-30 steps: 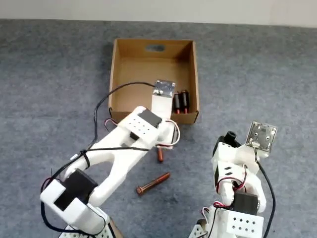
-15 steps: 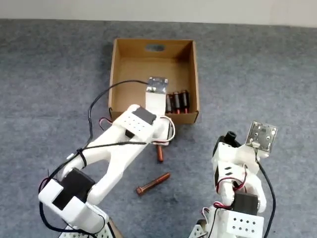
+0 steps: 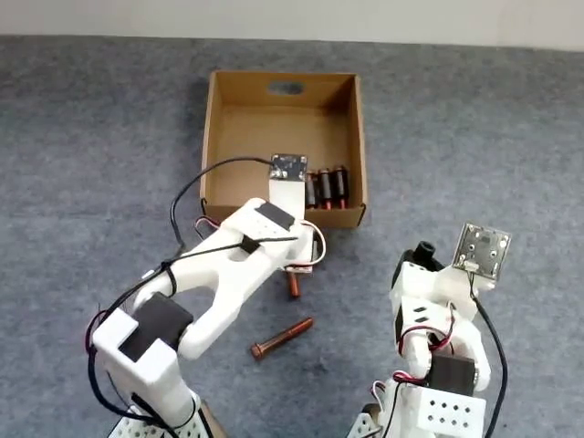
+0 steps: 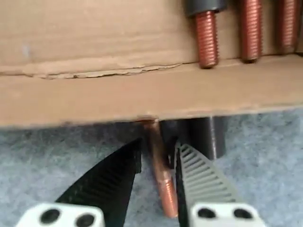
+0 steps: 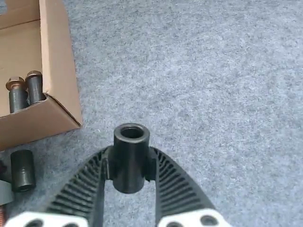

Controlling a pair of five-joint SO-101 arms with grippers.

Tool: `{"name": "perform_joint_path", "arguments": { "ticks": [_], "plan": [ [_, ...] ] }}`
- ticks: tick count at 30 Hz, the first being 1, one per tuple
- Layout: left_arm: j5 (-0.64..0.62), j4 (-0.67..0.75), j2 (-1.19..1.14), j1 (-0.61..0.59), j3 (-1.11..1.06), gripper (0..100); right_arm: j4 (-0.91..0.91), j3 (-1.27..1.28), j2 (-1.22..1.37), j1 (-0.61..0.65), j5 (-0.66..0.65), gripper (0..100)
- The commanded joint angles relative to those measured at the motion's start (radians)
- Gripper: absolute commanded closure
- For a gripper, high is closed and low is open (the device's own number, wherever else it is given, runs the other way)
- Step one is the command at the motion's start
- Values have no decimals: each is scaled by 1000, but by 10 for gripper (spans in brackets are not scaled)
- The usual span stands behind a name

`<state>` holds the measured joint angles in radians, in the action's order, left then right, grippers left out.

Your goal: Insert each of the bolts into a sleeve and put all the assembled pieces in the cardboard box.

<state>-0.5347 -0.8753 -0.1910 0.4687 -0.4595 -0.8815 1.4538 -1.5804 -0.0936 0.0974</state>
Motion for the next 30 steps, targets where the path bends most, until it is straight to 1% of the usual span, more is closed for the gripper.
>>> {"name": "perform_joint_path", "arguments": {
  "ticks": [1, 2, 3, 5, 7, 9, 11, 14, 16, 20, 23, 30],
  "plan": [
    [-3, -72, -2, -33, 28, 934, 21, -7, -13, -12, 6, 994],
    [-3, -106, -1, -44, 36, 982, 21, -7, -13, -12, 6, 994],
    [-3, -147, -2, -61, 42, 999, 21, -7, -13, -12, 6, 994],
    [-3, -242, -2, -116, 61, 976, 21, -7, -13, -12, 6, 994],
    [-3, -342, -2, -197, 88, 995, 21, -7, -13, -12, 6, 994],
    [-2, -439, -2, -288, 120, 993, 21, -7, -13, -12, 6, 994],
    [40, -496, -2, -372, 150, 993, 21, -7, -13, -12, 6, 994],
    [150, -499, -2, -475, 177, 993, 21, -7, -13, -12, 6, 994],
    [196, -499, -4, -506, 182, 993, 21, -7, -13, -12, 6, 994],
    [252, -499, -13, -515, 174, 990, 21, -7, -13, -12, 6, 994],
    [250, -496, -13, -515, 179, 982, 18, -7, -13, -12, 8, 994],
    [253, -491, -13, -513, 183, 780, 16, -7, -13, -12, 8, 994]
  ]
}}
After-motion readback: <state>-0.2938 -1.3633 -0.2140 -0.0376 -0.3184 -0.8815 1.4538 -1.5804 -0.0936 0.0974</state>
